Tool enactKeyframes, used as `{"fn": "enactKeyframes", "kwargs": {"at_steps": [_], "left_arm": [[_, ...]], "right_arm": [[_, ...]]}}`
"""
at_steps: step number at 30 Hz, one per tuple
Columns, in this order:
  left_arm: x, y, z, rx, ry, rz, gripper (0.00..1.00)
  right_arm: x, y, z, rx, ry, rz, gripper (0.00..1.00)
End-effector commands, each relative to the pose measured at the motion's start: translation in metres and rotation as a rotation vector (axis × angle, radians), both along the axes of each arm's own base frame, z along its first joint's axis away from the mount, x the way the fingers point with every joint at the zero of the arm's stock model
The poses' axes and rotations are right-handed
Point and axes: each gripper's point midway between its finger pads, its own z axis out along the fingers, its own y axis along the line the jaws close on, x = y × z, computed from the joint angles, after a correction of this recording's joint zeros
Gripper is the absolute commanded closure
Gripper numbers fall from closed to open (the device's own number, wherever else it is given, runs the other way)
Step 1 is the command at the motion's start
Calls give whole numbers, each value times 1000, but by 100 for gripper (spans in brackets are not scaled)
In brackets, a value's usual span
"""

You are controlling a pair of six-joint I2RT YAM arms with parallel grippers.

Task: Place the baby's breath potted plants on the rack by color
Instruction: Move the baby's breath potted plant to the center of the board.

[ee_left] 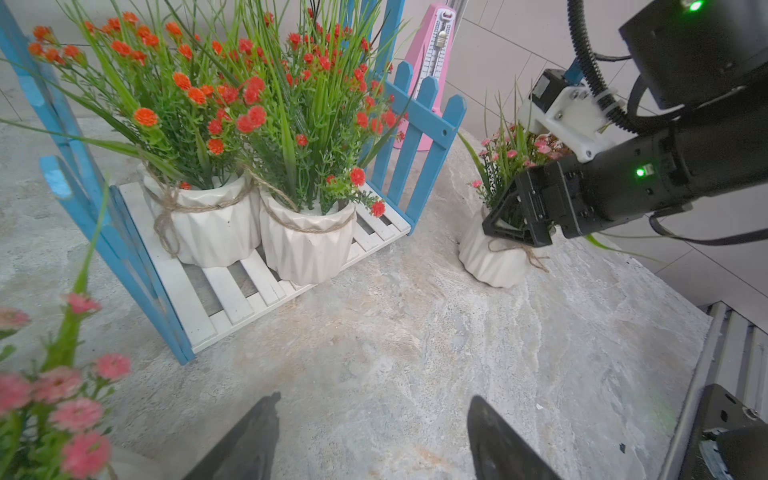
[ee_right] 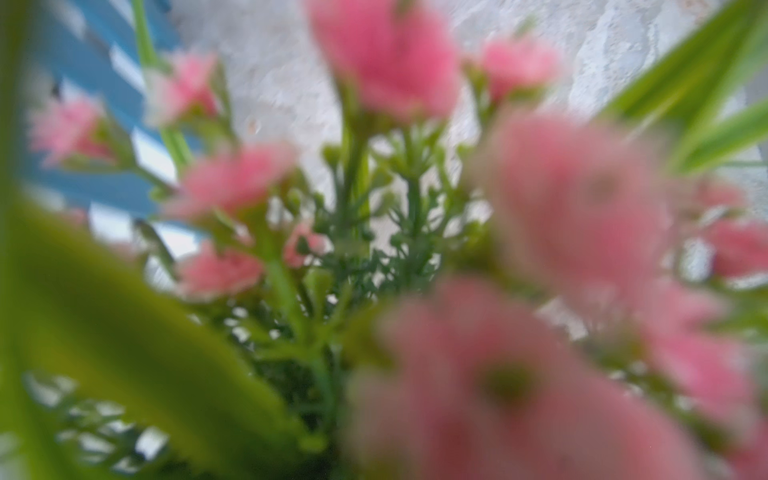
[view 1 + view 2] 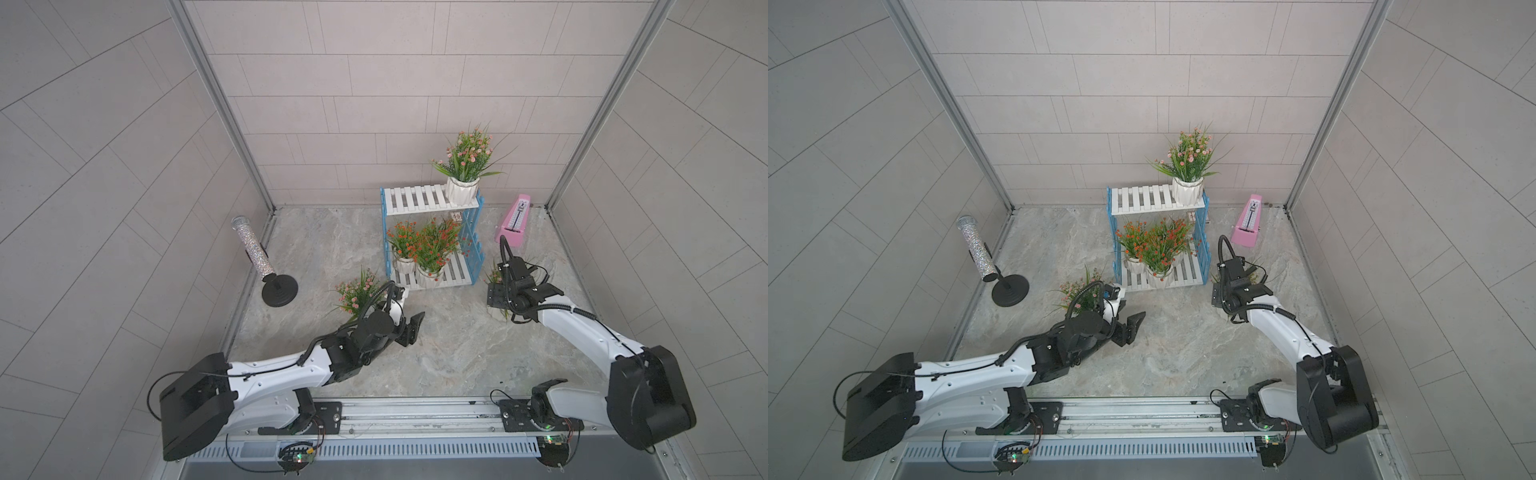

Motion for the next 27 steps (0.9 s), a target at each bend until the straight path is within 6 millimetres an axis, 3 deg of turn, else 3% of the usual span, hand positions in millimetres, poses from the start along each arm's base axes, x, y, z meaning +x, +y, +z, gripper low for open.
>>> {"fn": "enactKeyframes", "kwargs": {"at_steps": [1,7,18,21,23,27], "left_arm": [[-2,2,2,-1,-38,-24,25],[-8,0,-5,9,-65,-69,25],[-23,-12,-11,-4,-124,-165,25],[-27,-15,-12,-13,-132,-186,25],[-28,-18,-11,-16,-141,-201,25],[-33,-19,-21,-5,-147,-230,25]], "right_arm": [[-14,7,12,13,-25,22,24],[-34,34,12,60,-36,114,24],[-45,106,-2,114,-7,289,22],[-48,123,1,140,-8,336,16],[-51,131,8,152,-12,370,8],[-60,134,30,190,-34,418,1]]}}
